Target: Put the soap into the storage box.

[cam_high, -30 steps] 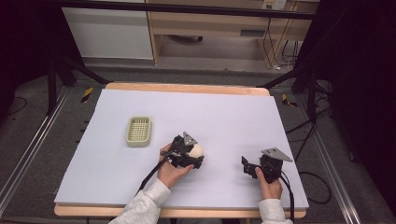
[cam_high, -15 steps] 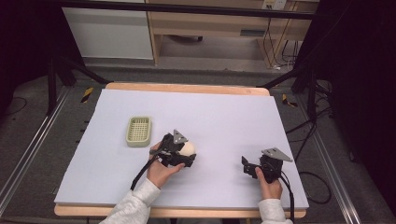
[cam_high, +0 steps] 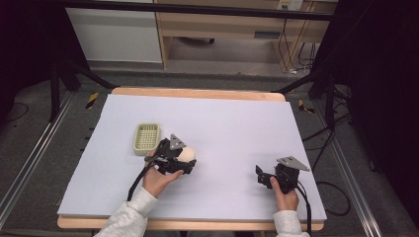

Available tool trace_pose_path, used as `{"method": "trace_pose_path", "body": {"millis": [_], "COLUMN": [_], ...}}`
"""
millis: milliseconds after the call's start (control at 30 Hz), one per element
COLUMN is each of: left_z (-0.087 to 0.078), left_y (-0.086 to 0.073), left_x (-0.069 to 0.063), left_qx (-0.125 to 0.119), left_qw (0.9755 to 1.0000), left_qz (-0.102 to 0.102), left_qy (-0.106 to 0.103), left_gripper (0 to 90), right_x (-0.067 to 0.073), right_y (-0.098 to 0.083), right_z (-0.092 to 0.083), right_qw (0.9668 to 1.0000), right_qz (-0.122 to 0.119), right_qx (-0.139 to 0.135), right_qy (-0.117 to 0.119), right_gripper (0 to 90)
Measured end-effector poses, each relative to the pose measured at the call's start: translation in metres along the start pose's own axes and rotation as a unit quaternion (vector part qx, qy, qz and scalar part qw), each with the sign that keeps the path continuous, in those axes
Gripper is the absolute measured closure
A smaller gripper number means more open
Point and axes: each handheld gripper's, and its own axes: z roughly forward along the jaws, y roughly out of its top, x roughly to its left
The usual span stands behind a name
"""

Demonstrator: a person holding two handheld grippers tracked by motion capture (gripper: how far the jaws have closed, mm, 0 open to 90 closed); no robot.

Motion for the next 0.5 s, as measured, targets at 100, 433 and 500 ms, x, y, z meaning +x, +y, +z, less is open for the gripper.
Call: {"method": "trace_pose_path", "body": {"millis": [100, 433, 500], "left_z": [-0.005, -0.015, -0.017], "left_y": [-0.001, -0.005, -0.006], "left_x": [0.006, 0.024, 0.028], "left_qx": [-0.004, -0.009, -0.008], "left_qw": [1.0, 0.9998, 0.9997], "left_qz": [-0.005, -0.011, -0.013], "left_qy": [0.001, 0.014, 0.016], "left_gripper": [24.0, 24.0, 24.0], "right_x": [0.0, 0.0, 0.0], "right_y": [0.0, 0.0, 0.0], "right_z": [0.0, 0.0, 0.0], "right_qw": [1.0, 1.0, 1.0], "right_qz": [0.0, -0.001, -0.001], "right_qx": [0.0, 0.0, 0.001], "right_qy": [0.0, -0.001, -0.001], "right_gripper": [3.8, 3.8, 3.8]}}
